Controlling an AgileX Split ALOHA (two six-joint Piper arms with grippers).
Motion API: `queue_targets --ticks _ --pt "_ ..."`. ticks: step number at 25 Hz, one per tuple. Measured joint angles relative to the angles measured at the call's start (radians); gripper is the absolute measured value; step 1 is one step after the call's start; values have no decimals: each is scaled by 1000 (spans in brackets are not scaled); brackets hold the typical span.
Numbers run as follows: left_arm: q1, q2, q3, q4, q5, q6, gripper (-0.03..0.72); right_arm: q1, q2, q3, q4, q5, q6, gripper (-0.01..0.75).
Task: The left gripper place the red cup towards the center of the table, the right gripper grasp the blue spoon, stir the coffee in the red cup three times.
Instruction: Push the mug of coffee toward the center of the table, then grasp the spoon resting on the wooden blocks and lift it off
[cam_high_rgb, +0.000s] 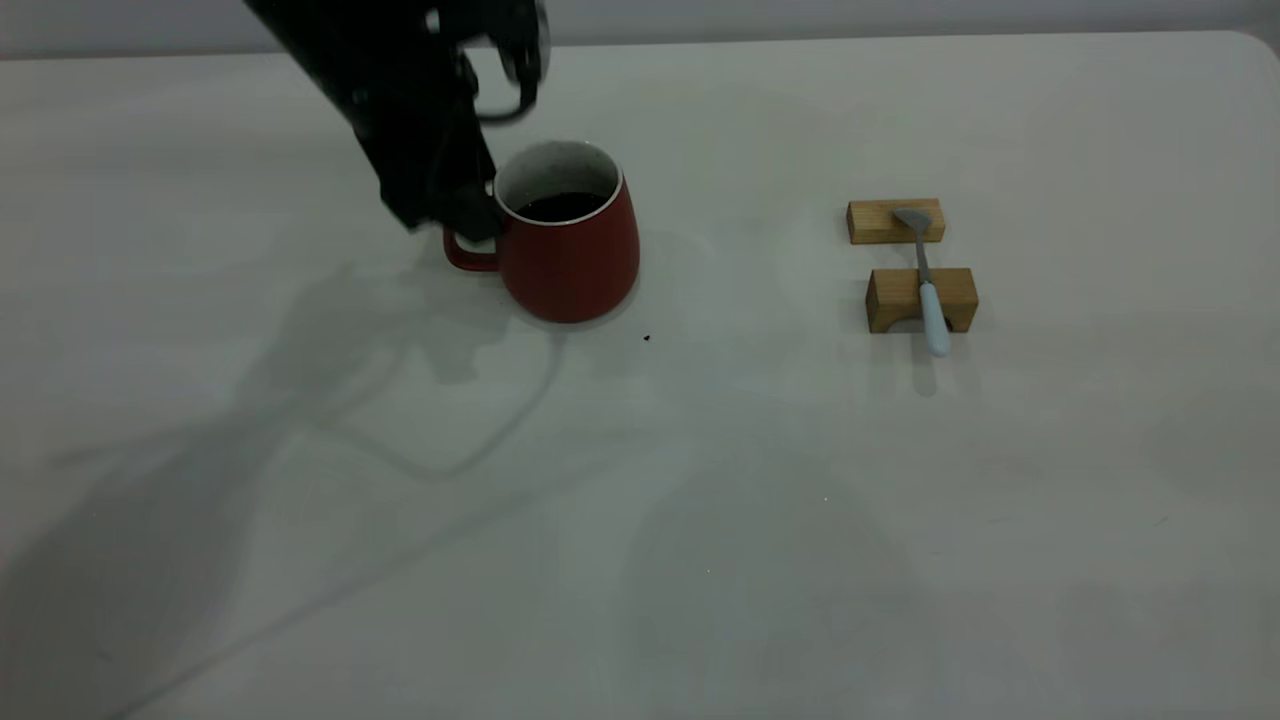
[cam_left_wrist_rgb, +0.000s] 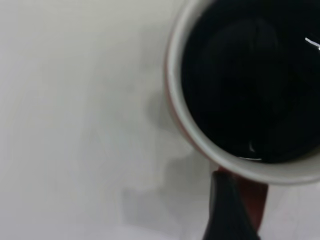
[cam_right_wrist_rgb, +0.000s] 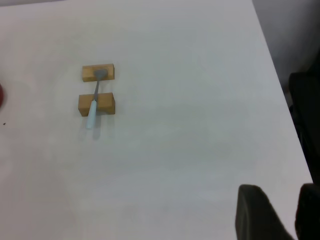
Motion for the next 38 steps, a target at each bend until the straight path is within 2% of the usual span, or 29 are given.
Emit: queue_targets --ticks 3,7,17,22,25,29,34,38 --pt "4 -97 0 50 51 -60 523 0 0 0 0 0 0 237" --pt "19 -264 0 157 160 -248 522 0 0 0 0 0 0 237" --pt "20 -864 2 339 566 -930 522 0 0 0 0 0 0 237" --pt "20 -1093 76 363 740 -1103 522 0 0 0 0 0 0 237" --pt "20 -1192 196 363 752 -1201 522 0 0 0 0 0 0 237" --pt "20 -1308 439 364 752 -1303 522 0 0 0 0 0 0 237" --pt "20 -1455 747 364 706 -1351 522 0 0 0 0 0 0 237" --pt "20 -1588 912 371 690 -1386 522 0 0 0 0 0 0 237"
